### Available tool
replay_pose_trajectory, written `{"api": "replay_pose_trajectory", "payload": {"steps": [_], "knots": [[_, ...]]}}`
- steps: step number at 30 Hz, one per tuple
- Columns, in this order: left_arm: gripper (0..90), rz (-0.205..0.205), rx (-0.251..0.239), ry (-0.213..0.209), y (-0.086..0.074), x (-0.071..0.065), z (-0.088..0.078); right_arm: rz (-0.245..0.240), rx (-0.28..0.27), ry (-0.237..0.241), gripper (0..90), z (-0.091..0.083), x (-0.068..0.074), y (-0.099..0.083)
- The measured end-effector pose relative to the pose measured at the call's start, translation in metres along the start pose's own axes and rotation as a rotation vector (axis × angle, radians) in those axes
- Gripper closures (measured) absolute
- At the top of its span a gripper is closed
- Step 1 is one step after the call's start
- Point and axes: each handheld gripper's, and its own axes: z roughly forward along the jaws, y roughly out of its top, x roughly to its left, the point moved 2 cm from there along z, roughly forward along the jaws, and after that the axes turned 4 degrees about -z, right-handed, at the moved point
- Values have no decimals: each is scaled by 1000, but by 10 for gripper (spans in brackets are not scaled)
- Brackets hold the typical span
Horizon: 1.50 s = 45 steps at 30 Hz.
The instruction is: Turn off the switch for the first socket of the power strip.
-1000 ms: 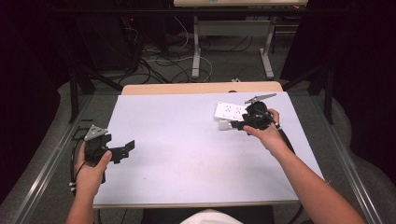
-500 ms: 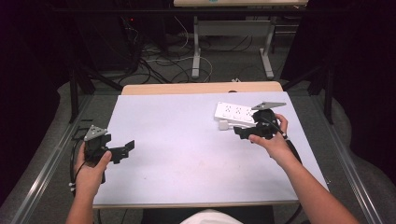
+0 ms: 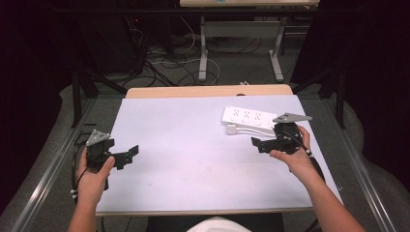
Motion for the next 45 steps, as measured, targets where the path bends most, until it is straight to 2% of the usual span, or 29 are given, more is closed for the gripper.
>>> {"api": "replay_pose_trajectory", "payload": {"steps": [8,15,19,22,25,27,33,34,35,36,39,40,41,42,44,45], "knots": [[26,4,4,0,0,1,-1,25,-17,-27,0,-14,-11,-16],[26,4,4,0,0,0,-1,89,-42,-32,19,-20,-26,-34],[26,1,0,1,0,1,-1,122,-55,-60,28,-23,-35,-44],[26,-1,3,1,0,1,-1,124,-62,-88,35,-22,-41,-52],[26,-1,4,0,0,1,-1,154,-64,-108,38,-20,-46,-58],[26,-3,4,-1,0,1,-1,147,-57,-119,44,-18,-51,-63],[26,-1,7,-2,-1,1,0,183,-45,-164,54,-13,-59,-77],[26,-2,6,0,-1,1,0,186,-75,-181,54,-10,-60,-79],[26,-1,7,0,-1,1,0,191,-65,-190,54,-11,-61,-81],[26,-2,8,0,-1,2,0,189,-50,-188,57,-12,-62,-82],[26,-3,8,0,-1,2,1,207,-53,-195,65,-11,-67,-87],[26,-3,9,0,-1,2,1,232,-51,-194,65,-10,-66,-88],[26,-2,9,1,-1,2,1,232,-63,-208,66,-9,-68,-89],[26,-2,9,0,-1,2,1,232,-52,-198,66,-9,-70,-90],[26,-2,9,1,-1,2,1,248,-48,-210,66,-8,-72,-93],[26,-1,9,1,-2,2,1,240,-47,-210,68,-7,-74,-94]]}}
